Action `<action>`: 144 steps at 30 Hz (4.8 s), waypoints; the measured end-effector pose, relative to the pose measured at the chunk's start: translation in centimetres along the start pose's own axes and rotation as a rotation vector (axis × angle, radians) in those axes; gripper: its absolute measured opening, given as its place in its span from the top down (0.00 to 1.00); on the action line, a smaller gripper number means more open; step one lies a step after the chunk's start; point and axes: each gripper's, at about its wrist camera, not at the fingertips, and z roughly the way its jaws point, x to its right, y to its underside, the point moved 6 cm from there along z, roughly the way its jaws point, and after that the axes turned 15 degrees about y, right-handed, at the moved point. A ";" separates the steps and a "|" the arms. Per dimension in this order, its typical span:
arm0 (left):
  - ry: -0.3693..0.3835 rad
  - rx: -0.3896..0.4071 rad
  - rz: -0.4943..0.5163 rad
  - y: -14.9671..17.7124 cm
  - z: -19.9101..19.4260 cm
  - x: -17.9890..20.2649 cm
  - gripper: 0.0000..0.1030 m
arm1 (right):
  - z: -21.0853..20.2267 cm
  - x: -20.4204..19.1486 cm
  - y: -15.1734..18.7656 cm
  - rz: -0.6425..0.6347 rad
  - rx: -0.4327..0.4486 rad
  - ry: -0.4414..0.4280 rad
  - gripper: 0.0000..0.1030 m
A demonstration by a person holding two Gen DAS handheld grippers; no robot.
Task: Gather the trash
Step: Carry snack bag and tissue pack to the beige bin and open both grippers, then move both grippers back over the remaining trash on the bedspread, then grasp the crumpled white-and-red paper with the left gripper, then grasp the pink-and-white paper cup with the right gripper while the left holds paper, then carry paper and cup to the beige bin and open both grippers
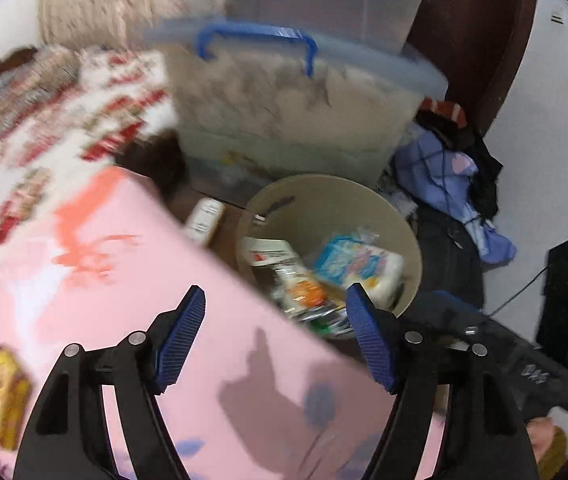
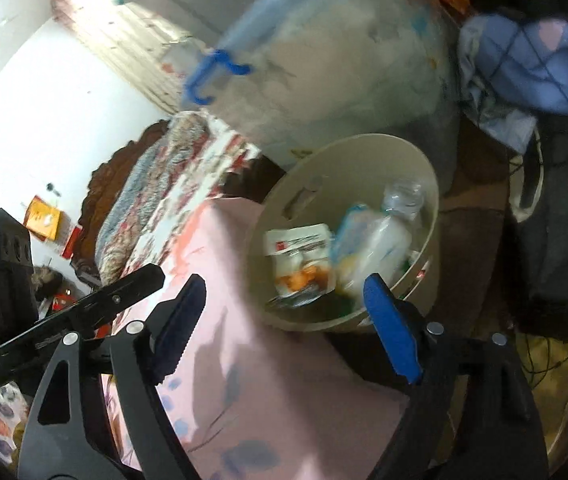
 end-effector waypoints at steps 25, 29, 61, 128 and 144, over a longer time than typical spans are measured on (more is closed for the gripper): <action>-0.365 0.209 -0.215 23.1 -27.9 -9.9 0.30 | -10.5 -17.6 18.6 -0.251 0.013 -0.084 0.16; -0.373 0.231 -0.240 25.2 -29.5 -10.6 0.30 | -11.5 -18.9 20.3 -0.290 0.009 -0.080 0.15; -0.491 0.197 -0.640 40.0 -34.1 -21.7 0.29 | -8.4 -25.7 31.5 -0.562 -0.206 -0.075 0.08; -0.130 0.153 -0.541 35.0 -28.3 -14.7 0.55 | -0.8 -31.0 32.4 -0.664 -0.551 -0.387 0.65; -0.047 0.047 -0.329 26.7 -21.6 -9.1 0.55 | -3.3 -18.0 22.7 -0.362 -0.341 -0.244 0.65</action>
